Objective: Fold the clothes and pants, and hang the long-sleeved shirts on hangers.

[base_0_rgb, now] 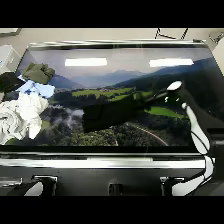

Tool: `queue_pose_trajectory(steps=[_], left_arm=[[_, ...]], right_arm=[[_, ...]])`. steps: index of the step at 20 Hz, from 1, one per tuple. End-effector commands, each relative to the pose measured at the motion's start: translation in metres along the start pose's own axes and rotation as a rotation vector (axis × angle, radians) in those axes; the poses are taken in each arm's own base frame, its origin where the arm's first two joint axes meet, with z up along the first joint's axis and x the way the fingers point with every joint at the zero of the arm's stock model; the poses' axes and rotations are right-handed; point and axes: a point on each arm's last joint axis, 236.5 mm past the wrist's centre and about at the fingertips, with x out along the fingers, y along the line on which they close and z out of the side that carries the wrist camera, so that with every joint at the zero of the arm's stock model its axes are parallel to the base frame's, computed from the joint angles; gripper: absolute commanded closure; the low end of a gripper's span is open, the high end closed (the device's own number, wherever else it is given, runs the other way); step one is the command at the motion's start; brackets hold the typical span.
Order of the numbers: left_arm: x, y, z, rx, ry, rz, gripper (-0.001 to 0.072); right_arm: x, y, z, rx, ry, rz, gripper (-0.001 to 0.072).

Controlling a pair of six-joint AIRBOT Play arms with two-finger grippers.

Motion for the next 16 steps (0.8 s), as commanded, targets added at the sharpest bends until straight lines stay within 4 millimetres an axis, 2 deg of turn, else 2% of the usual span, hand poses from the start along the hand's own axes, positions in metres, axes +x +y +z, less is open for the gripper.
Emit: queue_pose_trajectory(steps=[1,2,3,5,6,8,10,12,14,16], left_arm=[[0.006,0.004,-0.002,0.000,0.001,0.004,0.0685],[0.009,0.006,-0.006,-0.006,0.010,0.005,0.0685],[0.013,0.007,-0.010,-0.011,0.022,0.006,0.0685],[0.017,0.009,-0.017,-0.020,0.041,0.004,0.0685],[0.018,0.009,-0.018,-0.021,0.043,0.004,0.0685],[0.018,0.009,-0.018,-0.021,0.044,0.004,0.0685],[0.018,0.008,-0.018,-0.025,0.045,0.000,0.0685],[0.017,0.004,-0.021,-0.032,0.059,-0.018,0.0685],[0.017,-0.001,-0.025,-0.039,0.078,-0.039,0.0685],[0.017,-0.005,-0.026,-0.044,0.081,-0.055,0.0685]], right_arm=[[-0.093,0.074,0.046,-0.113,-0.169,0.034,0.0676],[-0.129,0.086,0.064,-0.107,-0.260,0.019,0.0676],[-0.162,0.089,0.079,-0.091,-0.350,-0.005,0.0676],[-0.231,0.079,0.100,-0.046,-0.527,-0.046,0.0676],[-0.260,0.066,0.105,-0.001,-0.595,-0.050,0.0676],[-0.314,0.019,0.103,0.102,-0.691,-0.093,0.0676],[-0.359,-0.039,0.091,0.201,-0.757,-0.188,0.0675],[-0.399,-0.099,0.067,0.319,-0.798,-0.275,0.0675],[-0.426,-0.149,0.034,0.434,-0.809,-0.352,0.0676],[-0.445,-0.199,-0.011,0.568,-0.780,-0.465,0.0676]])
